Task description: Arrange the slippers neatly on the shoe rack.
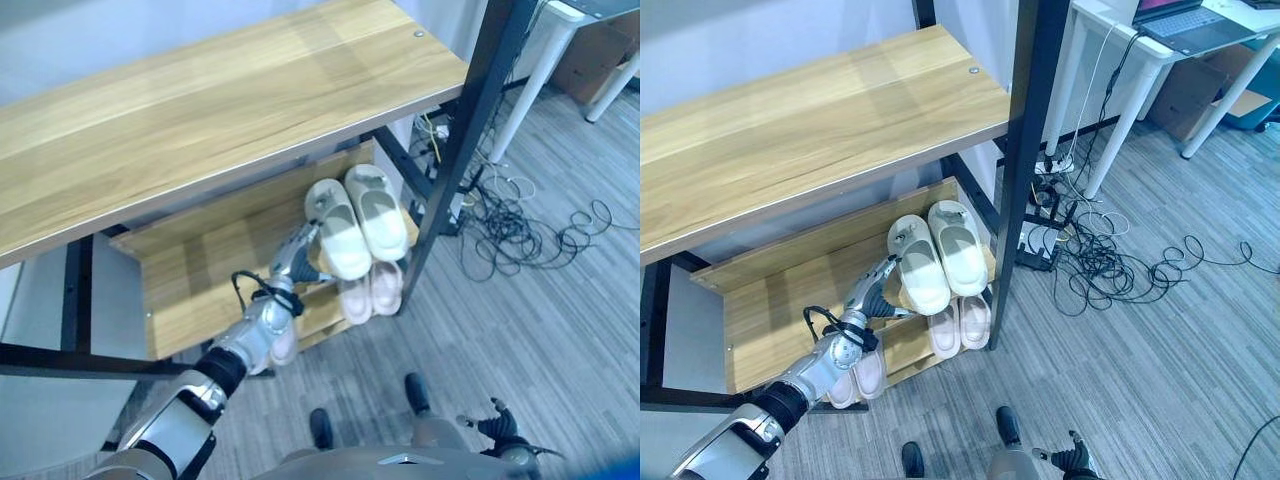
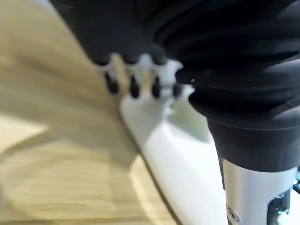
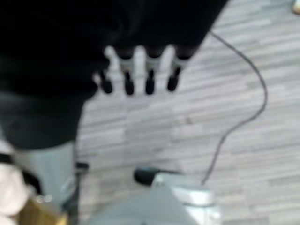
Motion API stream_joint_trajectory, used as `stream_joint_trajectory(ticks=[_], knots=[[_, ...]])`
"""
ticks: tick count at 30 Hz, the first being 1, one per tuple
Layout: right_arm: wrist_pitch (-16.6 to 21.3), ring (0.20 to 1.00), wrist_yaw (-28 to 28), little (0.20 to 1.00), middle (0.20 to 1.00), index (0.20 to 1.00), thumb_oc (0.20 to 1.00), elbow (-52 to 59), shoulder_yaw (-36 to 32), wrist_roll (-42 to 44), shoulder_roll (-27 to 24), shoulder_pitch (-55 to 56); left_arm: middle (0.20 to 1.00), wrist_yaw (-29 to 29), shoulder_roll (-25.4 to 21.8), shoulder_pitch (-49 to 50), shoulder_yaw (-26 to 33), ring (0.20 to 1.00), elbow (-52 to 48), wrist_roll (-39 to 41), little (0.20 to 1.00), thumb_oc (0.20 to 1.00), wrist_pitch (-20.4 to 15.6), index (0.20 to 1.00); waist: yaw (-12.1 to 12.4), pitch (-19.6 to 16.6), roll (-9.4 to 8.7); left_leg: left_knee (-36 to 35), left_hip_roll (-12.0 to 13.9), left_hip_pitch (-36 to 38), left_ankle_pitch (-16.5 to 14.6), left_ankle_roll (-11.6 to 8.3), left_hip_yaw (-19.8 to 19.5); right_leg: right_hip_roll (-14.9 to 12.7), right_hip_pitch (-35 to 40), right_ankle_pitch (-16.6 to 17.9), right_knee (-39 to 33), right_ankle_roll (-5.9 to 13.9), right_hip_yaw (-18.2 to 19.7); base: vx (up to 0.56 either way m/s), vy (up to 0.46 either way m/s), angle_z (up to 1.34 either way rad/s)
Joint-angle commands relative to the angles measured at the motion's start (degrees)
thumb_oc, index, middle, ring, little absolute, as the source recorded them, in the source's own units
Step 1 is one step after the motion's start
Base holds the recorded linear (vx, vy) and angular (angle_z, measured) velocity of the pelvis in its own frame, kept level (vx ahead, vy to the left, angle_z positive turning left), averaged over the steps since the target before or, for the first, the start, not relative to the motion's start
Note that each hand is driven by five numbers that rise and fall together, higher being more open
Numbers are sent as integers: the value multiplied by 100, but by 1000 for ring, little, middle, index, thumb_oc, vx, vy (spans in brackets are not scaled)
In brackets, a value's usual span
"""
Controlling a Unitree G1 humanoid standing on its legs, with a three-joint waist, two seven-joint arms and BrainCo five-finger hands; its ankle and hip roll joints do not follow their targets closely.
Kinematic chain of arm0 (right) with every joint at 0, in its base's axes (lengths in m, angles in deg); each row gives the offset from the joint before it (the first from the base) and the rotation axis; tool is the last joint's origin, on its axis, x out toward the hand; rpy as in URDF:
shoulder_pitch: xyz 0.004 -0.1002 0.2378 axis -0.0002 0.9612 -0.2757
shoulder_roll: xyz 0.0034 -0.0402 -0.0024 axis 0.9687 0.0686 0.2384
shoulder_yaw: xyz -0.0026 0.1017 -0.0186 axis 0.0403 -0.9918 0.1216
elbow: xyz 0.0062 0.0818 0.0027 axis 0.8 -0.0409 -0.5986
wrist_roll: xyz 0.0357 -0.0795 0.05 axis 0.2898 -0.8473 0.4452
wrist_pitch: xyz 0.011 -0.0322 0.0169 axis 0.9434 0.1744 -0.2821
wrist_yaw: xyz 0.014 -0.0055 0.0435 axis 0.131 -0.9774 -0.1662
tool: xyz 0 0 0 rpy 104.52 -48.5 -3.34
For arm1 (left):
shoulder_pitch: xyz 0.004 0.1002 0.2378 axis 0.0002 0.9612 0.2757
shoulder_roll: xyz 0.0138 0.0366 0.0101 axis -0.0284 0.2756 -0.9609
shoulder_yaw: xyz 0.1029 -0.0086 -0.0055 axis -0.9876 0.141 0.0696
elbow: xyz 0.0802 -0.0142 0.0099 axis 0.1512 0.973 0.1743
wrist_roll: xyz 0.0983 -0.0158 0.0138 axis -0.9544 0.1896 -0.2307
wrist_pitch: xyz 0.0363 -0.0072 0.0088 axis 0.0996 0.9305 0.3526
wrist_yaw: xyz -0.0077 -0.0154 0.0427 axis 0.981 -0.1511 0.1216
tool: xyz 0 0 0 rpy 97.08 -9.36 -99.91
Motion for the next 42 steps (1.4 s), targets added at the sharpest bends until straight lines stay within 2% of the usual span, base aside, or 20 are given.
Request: stream_joint_trajectory(ticks=[1,9,12,16,21,22,25,31,34,38,42], knots=[[24,1000,-84,1000,1000,1000,1000,-248,-14,83,-310,-326,1000,-46,278,-1072,62,1000,654,-195,1000,1000,-101,1000,-117,165,384,74,144,-204,55,-178,-225,239,105,-483,101,185,-146,13,-8,-4],[27,1000,-92,1000,1000,1000,1000,-272,-34,96,-286,-283,1000,-144,170,-1023,299,1000,724,-18,1000,1000,-55,1000,-90,123,370,74,152,-144,49,-189,-233,245,199,-508,93,177,-209,2,-1,0],[20,1000,-83,1000,1000,1000,1000,-260,-83,120,-233,-266,1000,-317,53,-881,633,1000,305,279,1000,1000,-92,1000,-48,95,331,74,153,-79,51,-193,-282,250,297,-537,93,162,-269,0,0,0],[-6,1000,-36,1000,1000,1000,1000,-296,-187,196,-131,-299,1000,-192,-136,-324,956,1000,-616,572,1000,1000,-324,1000,71,64,256,74,141,9,32,-193,-349,237,471,-589,93,157,-359,15,-14,5],[-40,1000,43,1000,1000,1000,1000,-283,-373,298,9,-283,1000,325,-735,708,1539,1000,-2459,878,1000,1000,-801,1000,274,12,158,74,118,147,-12,-191,-420,217,655,-622,93,155,-484,9,-6,8],[-41,1000,44,1000,1000,1000,1000,-281,-364,298,13,-277,1000,341,-746,737,1556,1000,-2492,882,1000,1000,-790,1000,267,9,153,74,117,152,-13,-191,-420,216,660,-623,93,155,-484,-9,-6,16],[-63,1000,87,1000,1000,1000,1000,-257,-432,280,97,-213,1000,669,-911,1528,1776,1000,-3417,1319,1000,1000,-1093,1000,411,-52,77,74,112,221,-30,-180,-462,213,743,-641,93,157,-550,-15,-9,22],[-117,1000,189,1000,1000,1000,1000,-265,-413,182,185,-78,1000,1677,-1163,2444,1645,1000,-4340,2371,1000,1000,-1369,1000,555,-168,2,74,87,308,-36,-146,-549,209,881,-647,93,186,-671,-41,1,9],[-138,1000,240,1000,1000,1000,1000,-282,-369,123,216,-74,1000,2323,-1333,2847,1461,1000,-4556,3176,1000,1000,-1346,1000,630,-250,-31,74,68,350,-24,-128,-595,210,958,-644,93,212,-742,-63,11,12],[-161,1000,296,1000,1000,1000,1000,-290,-306,81,235,-79,1000,2759,-1420,3141,1368,1000,-4488,3767,1000,1000,-1188,1000,680,-305,-69,74,54,379,-15,-112,-627,203,1003,-628,93,229,-801,-75,23,0],[-189,1000,397,1000,1000,1000,1000,-303,-301,125,223,-102,1000,3182,-1326,3520,1260,1000,-3766,4401,1000,1000,-828,1000,753,-355,-141,74,16,430,-11,-81,-727,183,1104,-597,93,225,-885,-77,33,12]])
